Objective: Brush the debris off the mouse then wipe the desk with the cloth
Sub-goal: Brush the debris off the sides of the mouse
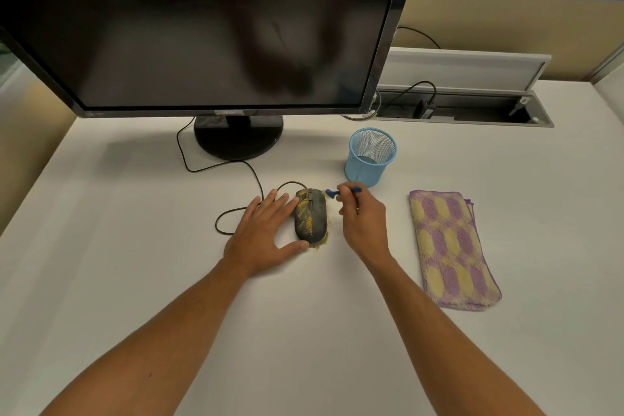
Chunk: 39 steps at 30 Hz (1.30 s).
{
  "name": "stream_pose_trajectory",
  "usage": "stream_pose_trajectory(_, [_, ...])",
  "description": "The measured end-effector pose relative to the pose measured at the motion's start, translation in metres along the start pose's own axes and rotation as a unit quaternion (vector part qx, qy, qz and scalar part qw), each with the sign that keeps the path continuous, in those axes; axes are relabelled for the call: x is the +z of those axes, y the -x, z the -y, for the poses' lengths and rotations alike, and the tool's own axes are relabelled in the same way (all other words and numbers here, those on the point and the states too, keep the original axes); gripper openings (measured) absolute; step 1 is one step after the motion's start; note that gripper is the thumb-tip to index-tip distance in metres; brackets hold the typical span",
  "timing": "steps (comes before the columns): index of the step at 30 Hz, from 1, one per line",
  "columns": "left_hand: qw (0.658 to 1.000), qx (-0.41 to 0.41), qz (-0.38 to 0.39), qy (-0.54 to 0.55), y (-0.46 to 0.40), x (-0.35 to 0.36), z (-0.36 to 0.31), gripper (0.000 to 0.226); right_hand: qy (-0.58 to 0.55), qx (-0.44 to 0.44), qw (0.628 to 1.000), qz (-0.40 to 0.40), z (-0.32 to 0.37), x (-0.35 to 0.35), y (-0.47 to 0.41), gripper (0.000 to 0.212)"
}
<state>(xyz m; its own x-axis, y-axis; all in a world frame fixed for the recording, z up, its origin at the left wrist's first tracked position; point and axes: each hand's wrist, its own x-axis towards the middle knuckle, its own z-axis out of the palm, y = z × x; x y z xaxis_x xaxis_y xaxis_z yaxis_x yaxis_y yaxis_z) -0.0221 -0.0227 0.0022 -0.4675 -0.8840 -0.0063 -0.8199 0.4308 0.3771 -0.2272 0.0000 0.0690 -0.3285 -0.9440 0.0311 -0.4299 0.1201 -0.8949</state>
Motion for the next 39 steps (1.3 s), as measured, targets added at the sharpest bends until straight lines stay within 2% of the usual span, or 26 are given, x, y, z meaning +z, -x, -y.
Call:
stream_pose_trajectory(6, [1.000, -0.001, 0.004, -0.001, -0.001, 0.001, 0.001, 0.090, 0.067, -0.006, 0.994, 0.081, 0.006, 0.013, -0.026, 0.024])
stream_pose_trajectory(10, [1.000, 0.001, 0.004, 0.000, -0.001, 0.000, 0.001, 0.090, 0.099, 0.002, 0.989, 0.105, 0.001, 0.015, -0.024, 0.026])
stream_pose_trajectory(19, [1.000, 0.001, -0.005, 0.003, 0.000, 0.000, 0.000, 0.089, 0.045, 0.030, 0.996, 0.077, -0.013, 0.001, 0.012, 0.023])
stream_pose_trajectory(30, [1.000, 0.002, -0.008, 0.002, -0.001, 0.001, 0.001, 0.090, -0.012, 0.006, 0.999, 0.047, -0.026, -0.006, 0.075, 0.018])
stream_pose_trajectory(36, [1.000, 0.003, -0.005, 0.000, 0.000, 0.001, 0.001, 0.090, -0.020, 0.002, 0.998, 0.054, -0.025, -0.004, 0.087, 0.019])
stream_pose_trajectory(39, [1.000, 0.002, -0.007, 0.007, 0.000, 0.001, 0.001, 0.090, -0.033, -0.011, 0.999, 0.026, -0.020, -0.008, 0.079, 0.015])
